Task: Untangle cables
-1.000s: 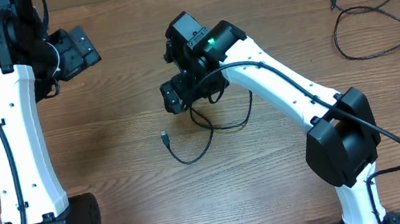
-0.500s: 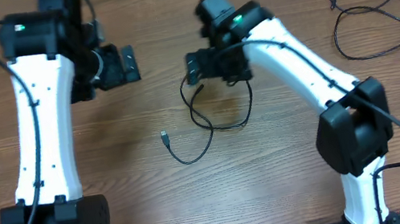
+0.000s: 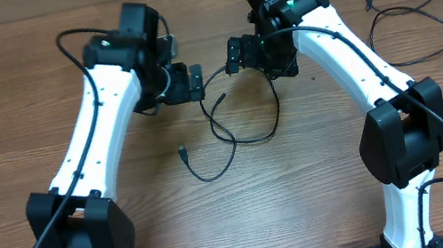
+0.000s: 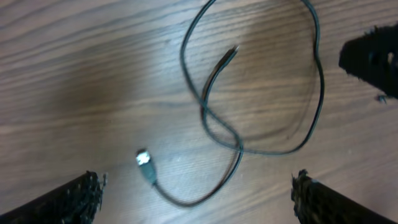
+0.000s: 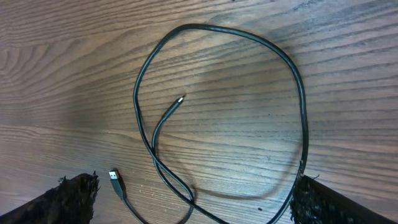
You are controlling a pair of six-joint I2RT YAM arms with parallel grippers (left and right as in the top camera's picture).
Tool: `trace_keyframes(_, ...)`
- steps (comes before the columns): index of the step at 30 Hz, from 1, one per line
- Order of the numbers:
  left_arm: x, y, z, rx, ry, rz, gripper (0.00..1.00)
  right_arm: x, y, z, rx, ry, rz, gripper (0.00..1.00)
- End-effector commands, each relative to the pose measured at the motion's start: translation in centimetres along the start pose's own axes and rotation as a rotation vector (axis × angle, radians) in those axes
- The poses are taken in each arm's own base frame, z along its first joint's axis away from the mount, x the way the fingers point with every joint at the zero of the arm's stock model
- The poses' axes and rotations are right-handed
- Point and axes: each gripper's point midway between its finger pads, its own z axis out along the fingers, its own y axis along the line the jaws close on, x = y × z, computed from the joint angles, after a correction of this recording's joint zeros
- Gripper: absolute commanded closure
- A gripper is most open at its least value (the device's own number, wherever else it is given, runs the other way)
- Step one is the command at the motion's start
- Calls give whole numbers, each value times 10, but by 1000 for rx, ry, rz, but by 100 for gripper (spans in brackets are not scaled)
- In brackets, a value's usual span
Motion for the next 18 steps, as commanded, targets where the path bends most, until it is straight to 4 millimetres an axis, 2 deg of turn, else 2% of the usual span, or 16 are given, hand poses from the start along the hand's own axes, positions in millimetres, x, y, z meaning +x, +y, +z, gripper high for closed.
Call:
trace_keyframes(1, 3, -7, 27, 17, 1, -73, 4, 0, -6, 7, 16, 12, 15, 0)
trace_keyframes(9, -7, -1, 74, 3, -9, -193, 13, 0, -14, 6, 37, 14, 30, 0)
trace_keyframes(13, -3, 5, 95, -13, 29, -209, 15, -3, -39, 1, 109, 12, 74, 0)
trace_keyframes(18, 2, 9, 111, -27, 64, -225, 32, -8, -67, -7, 129, 28, 146, 0)
